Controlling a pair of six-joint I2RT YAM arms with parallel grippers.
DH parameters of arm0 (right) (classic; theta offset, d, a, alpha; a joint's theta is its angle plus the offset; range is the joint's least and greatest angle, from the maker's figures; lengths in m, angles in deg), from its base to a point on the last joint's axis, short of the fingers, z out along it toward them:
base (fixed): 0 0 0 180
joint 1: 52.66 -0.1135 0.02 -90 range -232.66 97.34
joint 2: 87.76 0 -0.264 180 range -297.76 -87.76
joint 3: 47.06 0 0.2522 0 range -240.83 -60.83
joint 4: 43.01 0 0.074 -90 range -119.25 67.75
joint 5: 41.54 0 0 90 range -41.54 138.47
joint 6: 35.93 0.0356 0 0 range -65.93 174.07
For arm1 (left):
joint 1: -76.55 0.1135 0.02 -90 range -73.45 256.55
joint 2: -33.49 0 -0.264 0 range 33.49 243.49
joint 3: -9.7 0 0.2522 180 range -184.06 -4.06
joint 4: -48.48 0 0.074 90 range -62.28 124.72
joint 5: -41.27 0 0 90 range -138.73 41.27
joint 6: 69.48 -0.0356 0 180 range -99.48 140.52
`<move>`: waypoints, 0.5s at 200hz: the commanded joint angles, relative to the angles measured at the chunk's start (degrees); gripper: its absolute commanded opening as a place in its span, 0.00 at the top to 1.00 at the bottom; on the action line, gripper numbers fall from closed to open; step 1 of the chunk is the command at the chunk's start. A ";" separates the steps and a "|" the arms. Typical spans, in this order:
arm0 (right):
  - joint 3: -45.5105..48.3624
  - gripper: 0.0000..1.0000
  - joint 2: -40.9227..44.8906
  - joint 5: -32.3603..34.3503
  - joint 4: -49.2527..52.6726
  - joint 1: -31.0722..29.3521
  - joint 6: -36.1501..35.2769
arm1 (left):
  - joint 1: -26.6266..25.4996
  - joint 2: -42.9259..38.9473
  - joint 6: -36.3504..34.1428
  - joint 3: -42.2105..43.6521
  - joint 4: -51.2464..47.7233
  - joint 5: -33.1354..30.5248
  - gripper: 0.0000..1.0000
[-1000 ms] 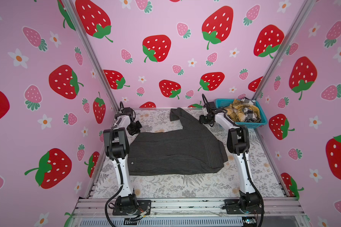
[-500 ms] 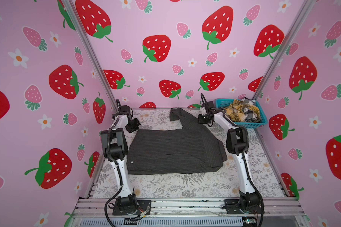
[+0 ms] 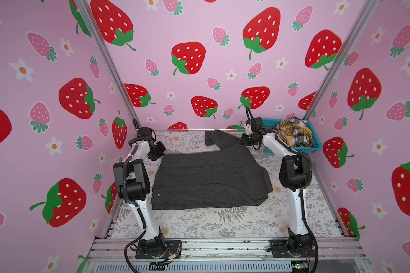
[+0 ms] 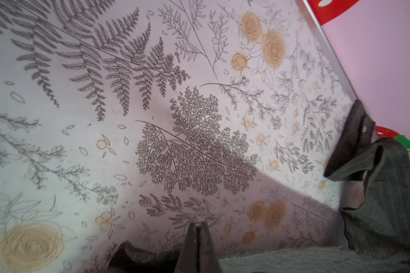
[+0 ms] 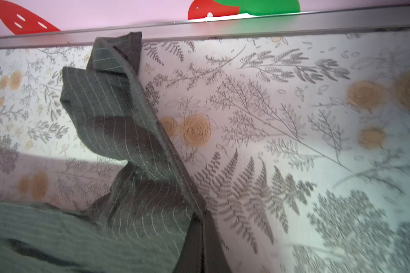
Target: Fold and stack the long sleeve shirts
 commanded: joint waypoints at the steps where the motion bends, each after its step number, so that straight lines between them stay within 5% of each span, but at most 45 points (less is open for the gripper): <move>1: 10.69 1.00 8.73 1.54 -5.11 -0.39 1.69 | 0.69 -3.44 1.48 4.95 2.82 -0.29 1.00; 100: 45.89 1.00 30.32 1.61 -16.72 -2.93 7.16 | 1.85 -21.32 3.25 26.25 5.41 -2.23 1.00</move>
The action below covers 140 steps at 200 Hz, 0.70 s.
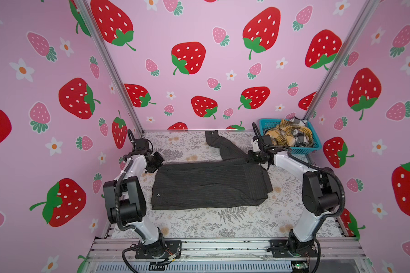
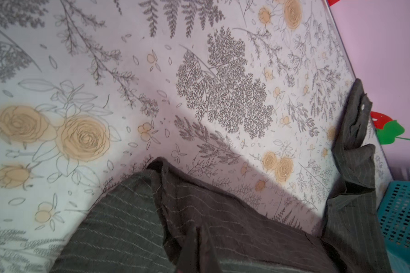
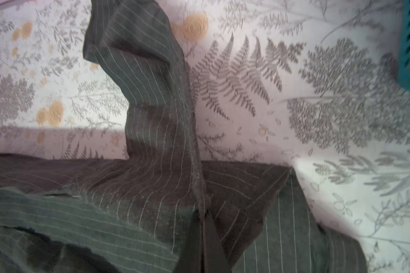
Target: Fold and stack the long sleeve shirts
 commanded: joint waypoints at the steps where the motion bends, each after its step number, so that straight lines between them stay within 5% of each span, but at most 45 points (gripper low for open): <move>1: 4.62 1.00 3.60 0.85 -3.65 -0.64 1.58 | 0.41 -2.52 0.30 3.48 1.37 -1.29 1.00; 42: 12.43 1.00 6.64 0.91 -6.28 -1.21 2.83 | 0.43 -2.38 -1.22 8.37 -0.69 -2.07 1.00; 60: 13.77 1.00 6.22 1.12 -6.46 -1.52 3.23 | 0.42 -3.14 0.53 12.40 -0.48 -1.63 0.80; 86: 13.66 0.51 6.55 2.97 -5.35 -1.65 3.24 | 1.68 -6.63 2.96 16.36 0.48 0.99 0.65; 112: 11.03 0.49 8.09 4.05 -2.32 -1.74 2.21 | 4.28 -9.01 2.11 11.86 -5.05 -0.72 0.60; 140: 8.21 0.35 10.08 7.36 0.98 -2.47 1.02 | 4.81 -11.78 3.57 6.73 -9.71 -2.88 0.58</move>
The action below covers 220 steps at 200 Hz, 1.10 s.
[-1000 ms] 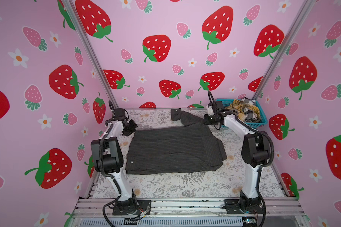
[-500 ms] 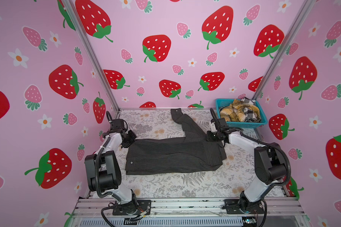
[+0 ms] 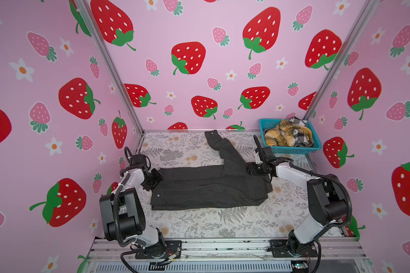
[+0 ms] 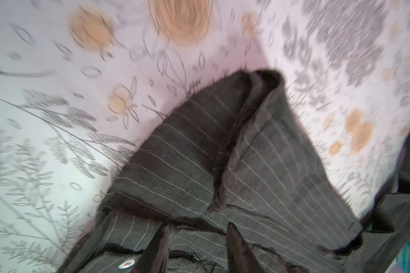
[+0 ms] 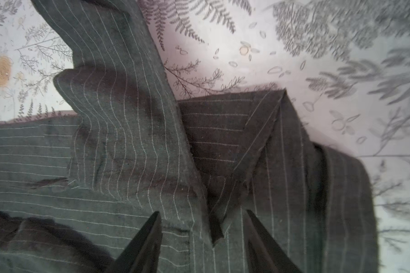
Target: Fold and stack the long sleeve shirts
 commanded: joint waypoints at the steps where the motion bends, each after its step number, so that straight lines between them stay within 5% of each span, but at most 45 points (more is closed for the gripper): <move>1: -3.51 0.35 3.68 3.70 3.06 -0.91 -1.44 | 0.20 -3.00 1.65 -5.63 -4.64 -1.65 0.59; 63: -13.18 0.55 -7.52 7.11 5.17 -7.19 -4.14 | -6.72 6.53 5.68 -8.00 2.98 5.42 1.00; 176: -6.24 0.65 -15.78 -0.03 -0.69 -11.52 0.06 | -2.40 12.27 5.30 1.65 4.82 4.71 1.00; 204: -7.42 0.64 -13.91 -0.15 1.87 -12.88 0.03 | -2.18 10.72 3.78 0.51 2.32 1.80 1.00; 220: -10.75 0.56 -11.62 1.66 3.58 -12.71 0.15 | -2.94 6.40 2.18 -0.97 1.13 -1.63 1.00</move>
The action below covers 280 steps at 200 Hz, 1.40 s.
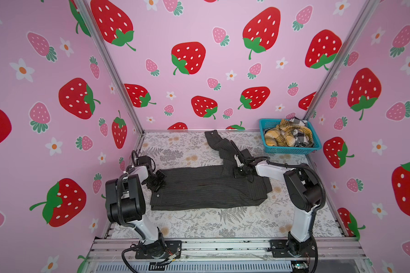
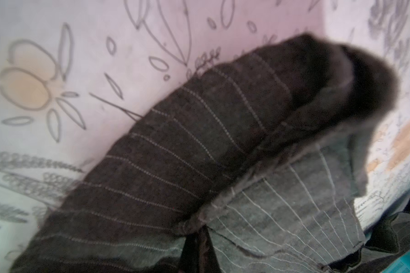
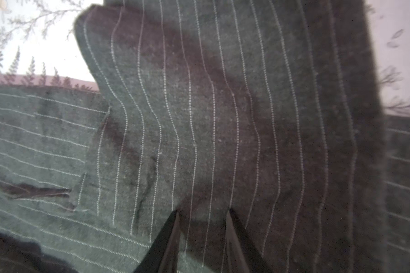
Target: Fold and stack the long sleeve shirts
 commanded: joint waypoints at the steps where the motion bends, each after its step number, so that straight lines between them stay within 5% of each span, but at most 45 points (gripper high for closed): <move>1: -2.85 0.55 2.82 -0.41 5.13 -0.86 0.85 | -0.70 -5.26 -2.84 -2.20 -3.45 -5.42 1.00; 41: -22.75 0.33 -3.40 3.15 10.85 0.76 -2.34 | -5.45 -14.12 -7.56 -10.49 -9.48 -12.80 1.00; 72: -44.39 0.23 -18.79 4.64 17.27 3.21 -6.01 | -7.25 -19.09 -7.99 -12.03 -9.03 -10.20 1.00; 94: -61.98 0.21 -30.44 3.45 23.34 5.16 -6.90 | -7.32 -21.35 -7.06 -10.70 -5.17 -2.22 1.00; 114: -69.56 0.20 -36.77 -0.34 23.70 7.21 -5.70 | -7.34 -21.75 -5.72 -10.65 -3.27 0.89 0.99; 138: -65.47 0.29 -37.93 -10.57 16.43 9.39 -2.80 | -7.33 -21.19 -4.56 -10.38 -1.18 3.77 0.98; 200: -59.52 0.87 -34.89 -20.99 8.24 9.65 -3.45 | -7.38 -16.85 -2.56 -9.81 -1.51 6.85 0.96; 233: -49.22 0.93 -24.05 -20.91 3.77 5.61 -5.50 | -7.25 -16.96 -2.65 -9.27 -2.98 6.33 0.86; 280: -19.70 0.92 -5.64 -9.83 -2.96 -11.07 -9.50 | -6.32 -17.45 -0.99 -6.42 -2.93 4.98 0.79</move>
